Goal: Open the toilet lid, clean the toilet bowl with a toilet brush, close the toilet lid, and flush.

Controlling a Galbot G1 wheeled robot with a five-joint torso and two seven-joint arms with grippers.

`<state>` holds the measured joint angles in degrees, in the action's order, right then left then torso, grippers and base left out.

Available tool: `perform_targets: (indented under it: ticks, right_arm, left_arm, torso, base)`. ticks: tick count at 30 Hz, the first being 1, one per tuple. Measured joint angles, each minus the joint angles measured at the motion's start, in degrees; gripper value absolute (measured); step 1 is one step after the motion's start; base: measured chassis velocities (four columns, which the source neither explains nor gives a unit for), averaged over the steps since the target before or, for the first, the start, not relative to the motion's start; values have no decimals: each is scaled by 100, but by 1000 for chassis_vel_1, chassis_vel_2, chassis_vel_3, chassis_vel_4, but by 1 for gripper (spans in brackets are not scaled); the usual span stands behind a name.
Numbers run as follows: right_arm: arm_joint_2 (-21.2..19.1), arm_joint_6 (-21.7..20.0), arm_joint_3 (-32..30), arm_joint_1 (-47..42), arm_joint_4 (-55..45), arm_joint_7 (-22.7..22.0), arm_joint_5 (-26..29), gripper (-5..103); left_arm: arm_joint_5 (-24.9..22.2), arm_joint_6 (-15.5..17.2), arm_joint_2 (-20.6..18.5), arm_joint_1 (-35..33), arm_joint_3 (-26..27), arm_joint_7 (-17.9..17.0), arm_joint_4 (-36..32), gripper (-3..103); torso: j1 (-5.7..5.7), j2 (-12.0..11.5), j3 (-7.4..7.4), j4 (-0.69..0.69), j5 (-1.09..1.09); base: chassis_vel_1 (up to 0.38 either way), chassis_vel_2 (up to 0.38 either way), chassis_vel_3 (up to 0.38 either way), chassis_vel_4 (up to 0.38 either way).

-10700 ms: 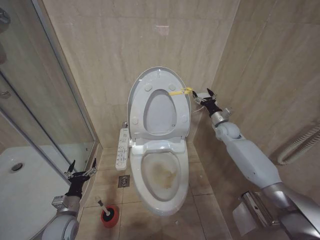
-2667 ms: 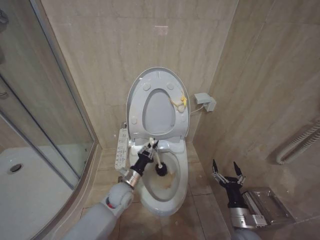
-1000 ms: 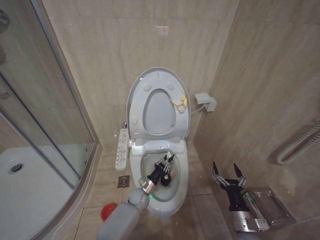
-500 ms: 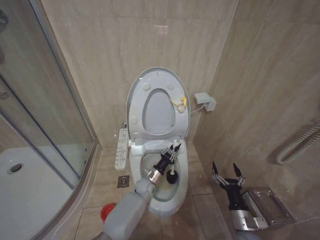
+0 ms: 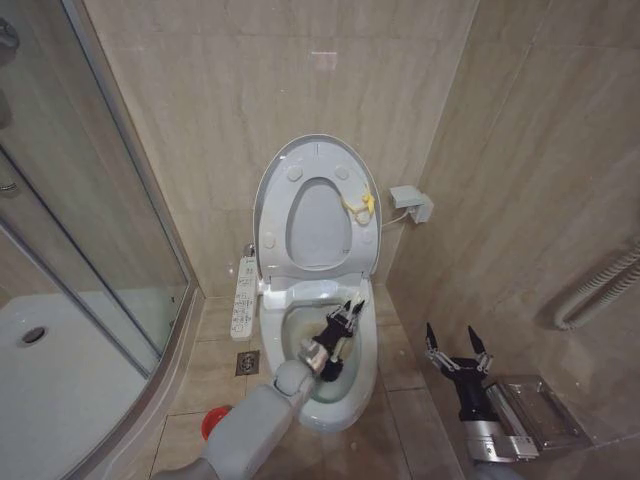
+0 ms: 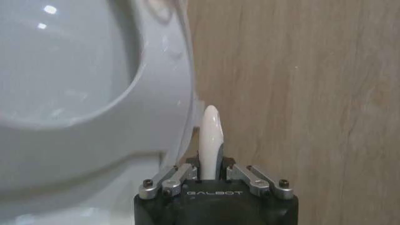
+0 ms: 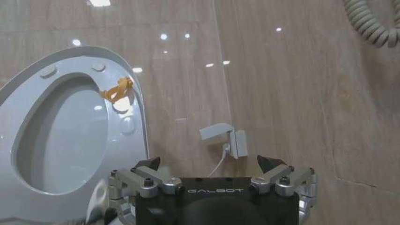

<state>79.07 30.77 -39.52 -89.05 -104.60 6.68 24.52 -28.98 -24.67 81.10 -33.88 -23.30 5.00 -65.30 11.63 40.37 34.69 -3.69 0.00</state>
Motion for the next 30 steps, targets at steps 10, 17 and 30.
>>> perform_targets:
  ticks: [10,17,30]
  right_arm:
    - [-11,46,-4,-11,47,29,0,100]
    - [-20,49,-16,7,62,39,24,100]
    - [32,94,-6,-9,75,73,31,100]
  left_arm:
    - [66,119,-52,144,-310,-223,399,20]
    - [-14,148,12,226,-375,-297,275,20]
    - [89,-97,174,181,-399,-91,655,20]
  torso:
    - [0,0,0,4,0]
    - [0,0,1,6,1]
    - [0,0,0,5,1]
  base:
    - [0,0,0,0]
    - [0,0,0,0]
    - [0,0,0,0]
